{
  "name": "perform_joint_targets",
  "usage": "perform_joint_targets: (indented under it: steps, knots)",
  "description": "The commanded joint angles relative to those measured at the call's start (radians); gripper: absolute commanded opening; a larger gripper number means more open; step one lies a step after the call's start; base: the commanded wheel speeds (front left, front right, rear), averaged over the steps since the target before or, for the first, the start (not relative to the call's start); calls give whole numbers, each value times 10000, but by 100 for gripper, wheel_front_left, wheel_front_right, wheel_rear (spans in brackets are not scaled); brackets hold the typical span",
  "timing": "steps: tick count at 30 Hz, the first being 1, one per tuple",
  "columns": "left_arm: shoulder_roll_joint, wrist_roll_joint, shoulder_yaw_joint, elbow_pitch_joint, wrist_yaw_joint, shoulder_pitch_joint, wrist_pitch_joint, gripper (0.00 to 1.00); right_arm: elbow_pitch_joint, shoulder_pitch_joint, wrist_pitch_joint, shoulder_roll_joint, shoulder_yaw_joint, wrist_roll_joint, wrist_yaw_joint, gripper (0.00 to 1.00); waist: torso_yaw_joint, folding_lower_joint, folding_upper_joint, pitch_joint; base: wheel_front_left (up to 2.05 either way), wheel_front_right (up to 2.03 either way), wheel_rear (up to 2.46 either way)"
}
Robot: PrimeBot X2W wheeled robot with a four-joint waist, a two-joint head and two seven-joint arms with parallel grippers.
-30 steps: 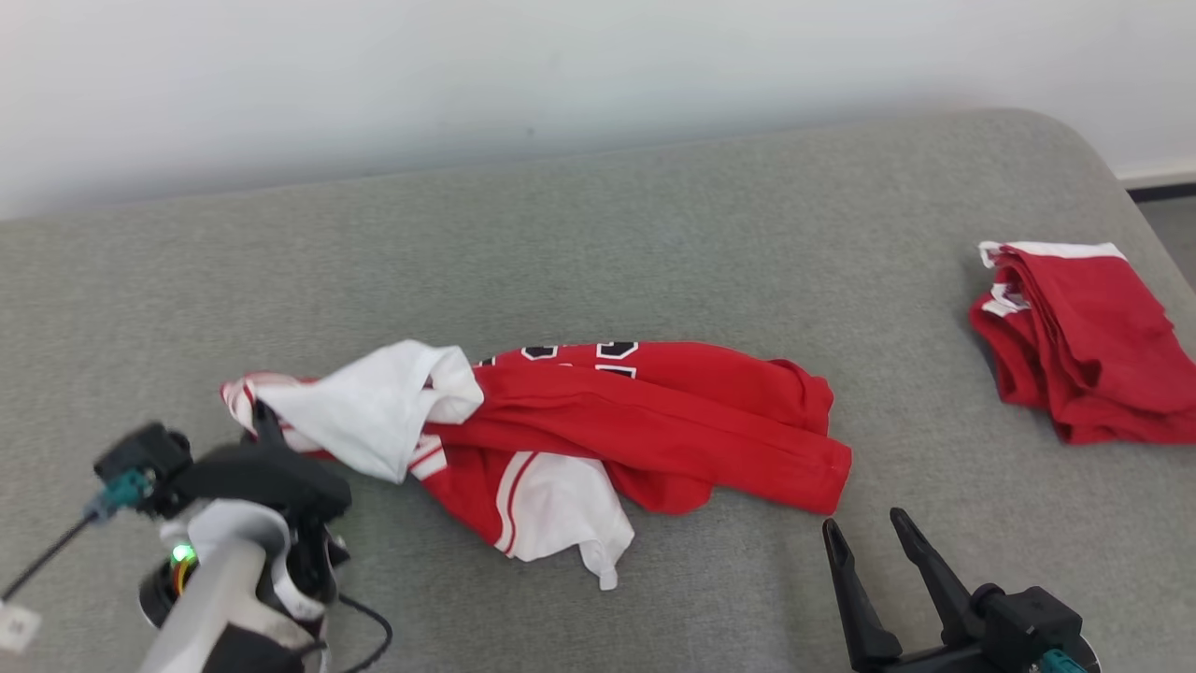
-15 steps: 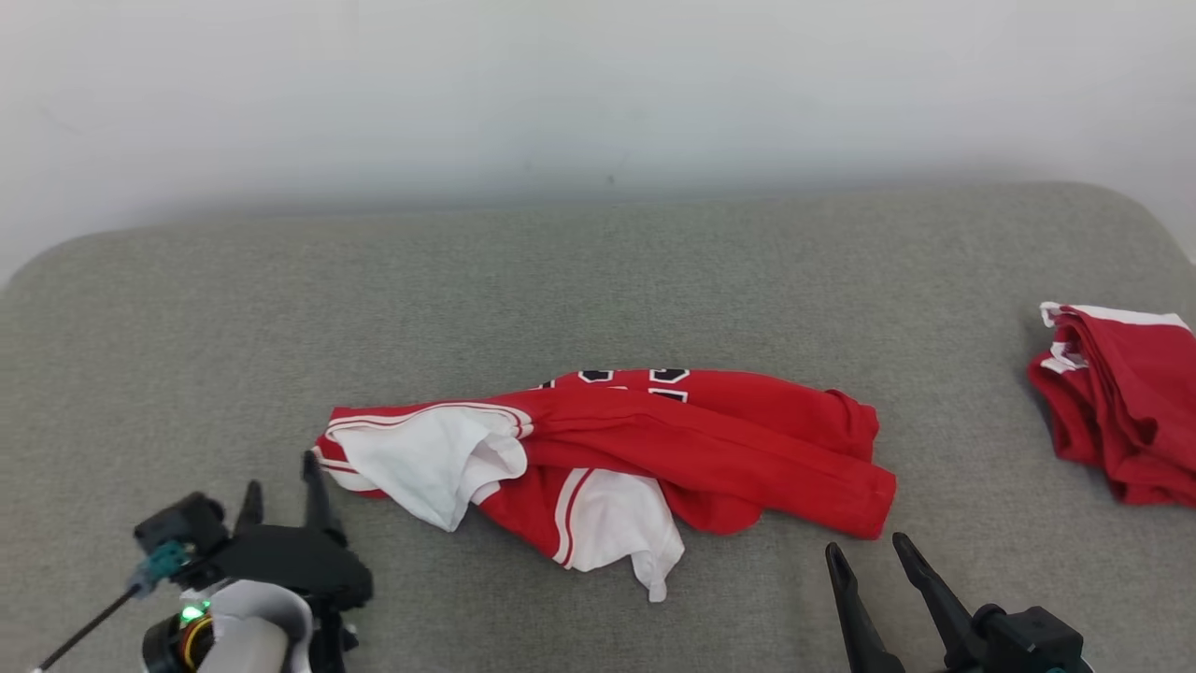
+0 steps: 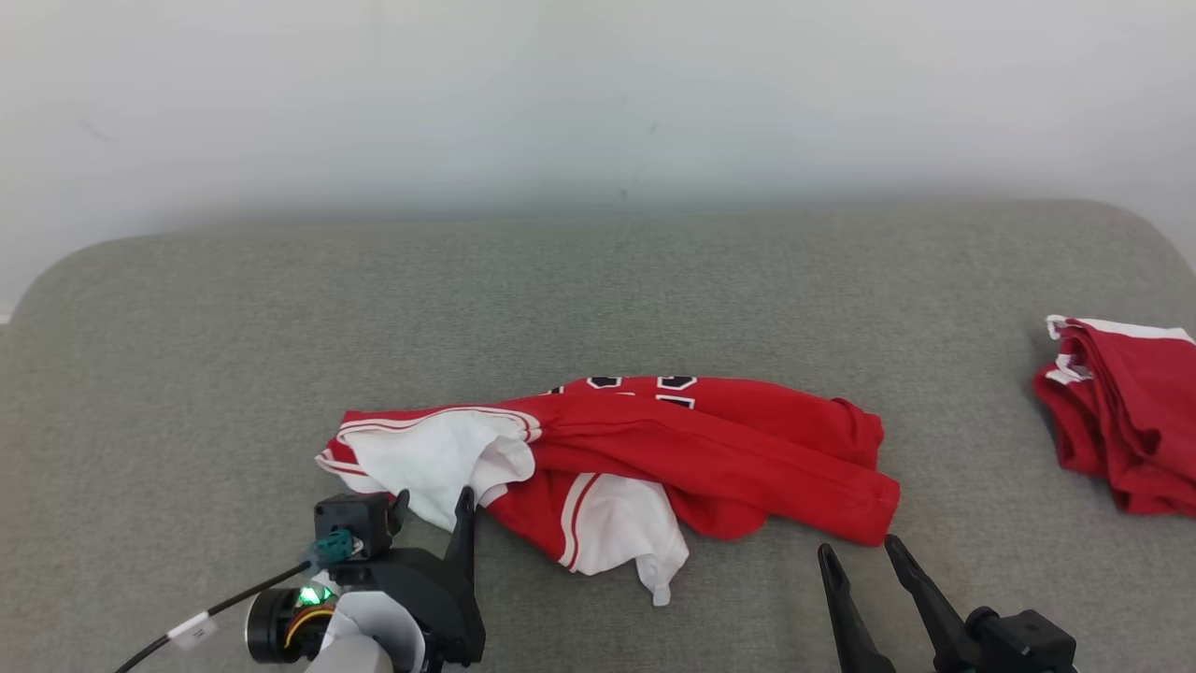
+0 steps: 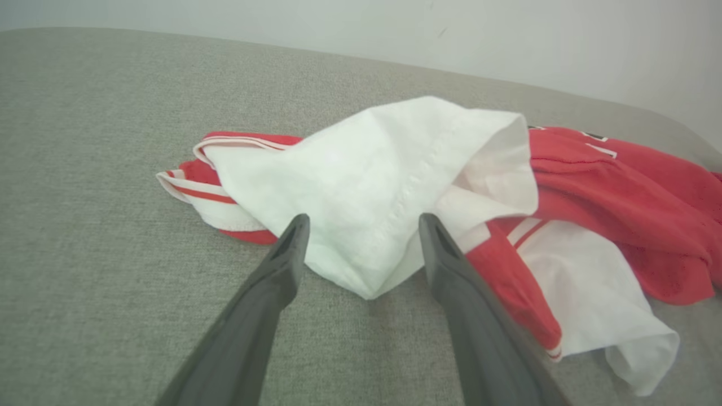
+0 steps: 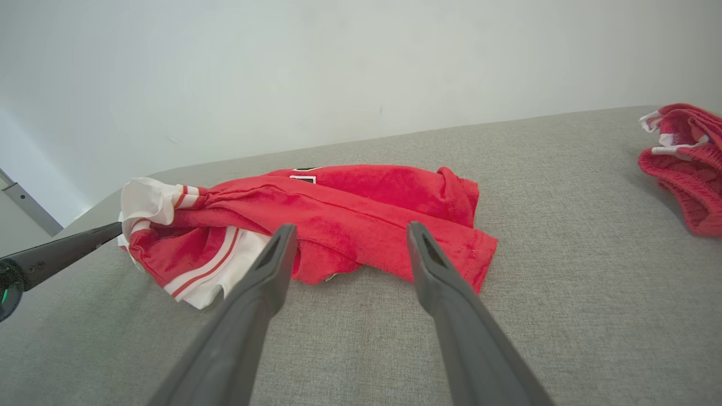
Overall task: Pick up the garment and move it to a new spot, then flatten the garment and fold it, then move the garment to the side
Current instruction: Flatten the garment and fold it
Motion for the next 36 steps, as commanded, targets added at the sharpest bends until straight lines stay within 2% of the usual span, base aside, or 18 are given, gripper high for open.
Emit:
perform_joint_targets:
  steps: [1,7,12,19,28,29,30,36]
  knots:
    - [40,142,-103,27,123,79,243,100,43,-49,-69,35,15,64,-25,100,-218,1,0,79,0,0,0]
    - [406,602,-403,375,582,-41,558,100,121,-137,-189,67,-44,65,-25,100,-711,1,0,266,0,0,0]
    - [473,472,-363,342,620,45,563,100,151,-187,-275,86,-80,79,-25,100,-956,1,0,421,0,0,0]
    - [531,479,-416,185,755,121,620,100,197,-237,-336,101,-65,80,-25,100,-1011,1,0,484,0,0,0]
    - [508,466,-208,-18,1266,-13,324,100,307,-229,-359,135,-49,103,-25,100,-981,1,0,406,0,0,0]
    - [528,510,-219,-17,1338,-10,284,68,313,-228,-353,135,-48,98,-25,100,-977,1,0,382,0,0,0]
    - [552,538,-241,-28,1350,-5,263,0,317,-224,-349,138,-49,95,-25,100,-969,1,0,359,0,0,0]
    - [864,740,-329,-282,1472,219,34,0,317,-81,-345,132,-118,72,-25,100,-785,1,0,208,0,0,0]
